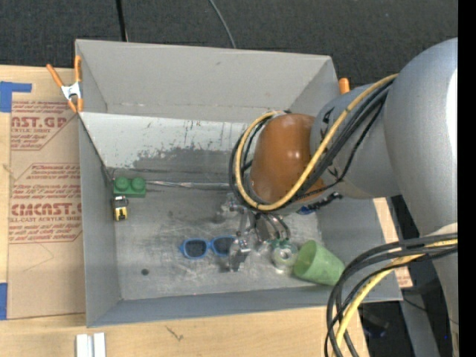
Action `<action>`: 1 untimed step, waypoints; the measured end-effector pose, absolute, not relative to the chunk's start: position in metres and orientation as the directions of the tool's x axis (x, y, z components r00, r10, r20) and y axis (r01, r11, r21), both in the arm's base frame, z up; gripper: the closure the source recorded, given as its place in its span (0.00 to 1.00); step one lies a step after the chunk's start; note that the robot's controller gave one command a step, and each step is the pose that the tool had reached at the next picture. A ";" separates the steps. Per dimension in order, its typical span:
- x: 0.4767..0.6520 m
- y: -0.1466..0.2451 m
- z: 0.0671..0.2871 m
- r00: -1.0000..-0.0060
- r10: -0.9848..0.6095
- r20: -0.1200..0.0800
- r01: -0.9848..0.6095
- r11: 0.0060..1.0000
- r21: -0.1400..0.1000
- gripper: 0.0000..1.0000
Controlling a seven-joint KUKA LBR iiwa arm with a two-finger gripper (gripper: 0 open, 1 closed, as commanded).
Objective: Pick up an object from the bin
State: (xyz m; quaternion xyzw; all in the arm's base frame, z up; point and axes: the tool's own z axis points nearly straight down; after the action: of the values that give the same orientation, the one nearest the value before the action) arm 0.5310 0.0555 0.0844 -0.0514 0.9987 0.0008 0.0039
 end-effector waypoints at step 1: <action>0.505 0.090 0.100 -0.991 -0.135 0.000 -0.135 0.991 0.003 0.00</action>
Offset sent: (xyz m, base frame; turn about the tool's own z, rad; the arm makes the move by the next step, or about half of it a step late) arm -0.0248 0.0310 0.0156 -0.0279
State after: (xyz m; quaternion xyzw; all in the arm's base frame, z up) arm 0.5052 0.0899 0.1005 -0.0677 0.9977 0.0013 -0.0003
